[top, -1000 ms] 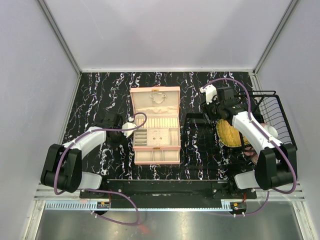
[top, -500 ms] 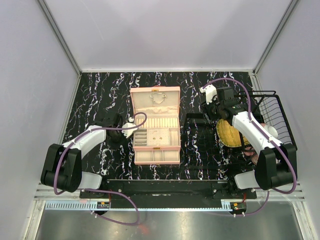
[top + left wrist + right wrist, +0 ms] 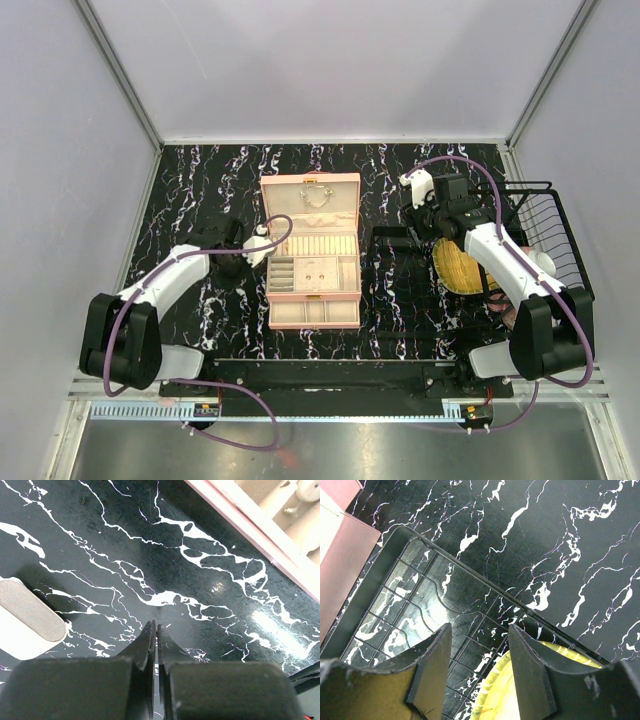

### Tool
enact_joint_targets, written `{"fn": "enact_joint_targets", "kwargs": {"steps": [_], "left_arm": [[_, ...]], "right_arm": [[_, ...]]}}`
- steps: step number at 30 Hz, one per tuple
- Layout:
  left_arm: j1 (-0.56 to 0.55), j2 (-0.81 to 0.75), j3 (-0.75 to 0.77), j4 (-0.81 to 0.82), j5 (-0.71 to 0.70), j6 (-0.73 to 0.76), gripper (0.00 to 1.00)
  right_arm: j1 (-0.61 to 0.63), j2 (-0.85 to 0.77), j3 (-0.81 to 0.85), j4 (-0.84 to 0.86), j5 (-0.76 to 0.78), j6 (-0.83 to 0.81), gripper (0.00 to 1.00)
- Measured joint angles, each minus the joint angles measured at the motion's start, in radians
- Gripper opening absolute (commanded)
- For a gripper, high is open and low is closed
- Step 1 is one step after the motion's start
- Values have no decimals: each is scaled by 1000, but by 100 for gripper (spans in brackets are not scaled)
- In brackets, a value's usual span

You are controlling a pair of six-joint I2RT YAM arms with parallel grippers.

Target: Organize the mixed jewelry

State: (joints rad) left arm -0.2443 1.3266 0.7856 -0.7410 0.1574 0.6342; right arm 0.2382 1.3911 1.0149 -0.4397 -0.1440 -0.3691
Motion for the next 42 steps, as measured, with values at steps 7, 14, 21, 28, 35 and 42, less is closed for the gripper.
{"fn": "enact_joint_targets", "kwargs": {"steps": [7,14,21,28,35,42], "left_arm": [[-15,-18,1,2,-1,-19,0],[-117,-100,24,20,-68,-61,0],[-297,-161,106,39,-252,-100,0],[-491,-119,217,41,-454,-112,0],[-629,40,312,58,-607,-110,0],[-738,154,343,83,-680,-100,0]], "right_arm": [[0,0,0,0,0,0,55],[0,0,0,0,0,0,55],[0,0,0,0,1,0,55],[0,0,0,0,8,0,55],[0,0,0,0,47,-1,54],[-7,1,0,1,100,0,54]]}}
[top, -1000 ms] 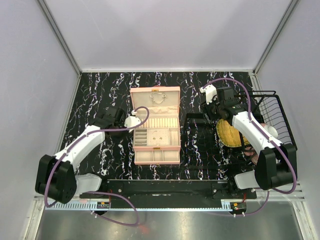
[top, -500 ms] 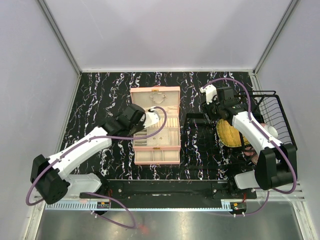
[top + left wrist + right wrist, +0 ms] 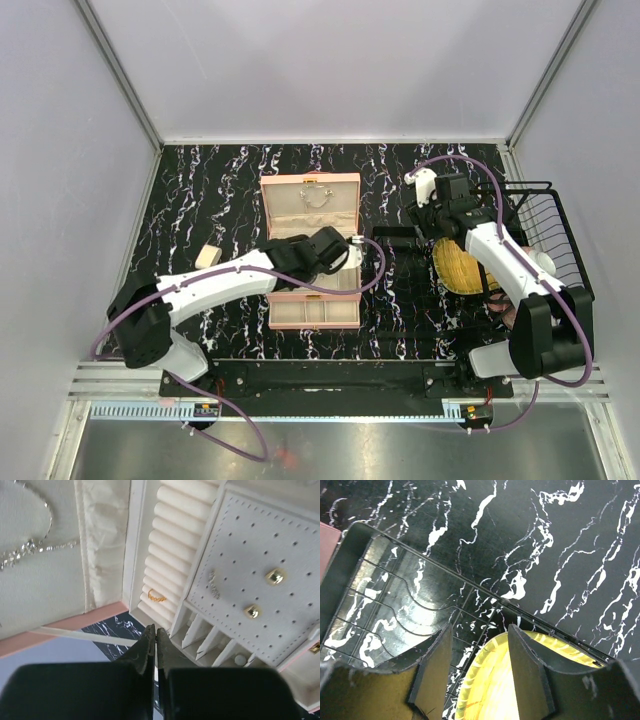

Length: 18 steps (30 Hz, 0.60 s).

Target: Organize the mixed jewelry

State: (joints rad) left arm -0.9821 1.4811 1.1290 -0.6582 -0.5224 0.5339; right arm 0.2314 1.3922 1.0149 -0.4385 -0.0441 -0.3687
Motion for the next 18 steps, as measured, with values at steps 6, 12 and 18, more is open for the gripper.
{"fn": "enact_joint_targets", "kwargs": {"steps": [6,12,18], "left_arm": [[-58,63,30,27,-38,16,0],[-98,125,76,37,-52,20,0],[-135,185,117,49,-54,23,0]], "right_arm": [[-27,26,2,0,43,8,53],[-66,34,4,0,71,19,53],[-92,34,8,0,80,27,53]]}}
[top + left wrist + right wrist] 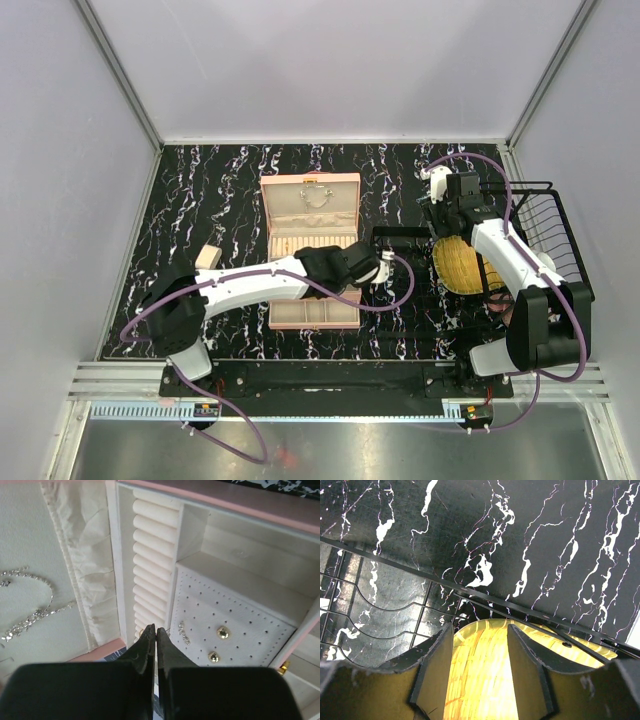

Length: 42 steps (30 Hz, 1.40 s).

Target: Organize the mixed jewelry

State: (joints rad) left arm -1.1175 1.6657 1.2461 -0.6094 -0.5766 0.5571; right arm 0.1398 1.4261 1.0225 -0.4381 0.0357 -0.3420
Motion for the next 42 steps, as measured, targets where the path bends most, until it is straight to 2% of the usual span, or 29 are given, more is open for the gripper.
{"fn": "enact_joint_targets", "kwargs": {"steps": [42], "left_arm": [[-35,138,26,-2,-32,-1,0]], "right_arm": [[-8,0,0,-1,-29,7,54]]}}
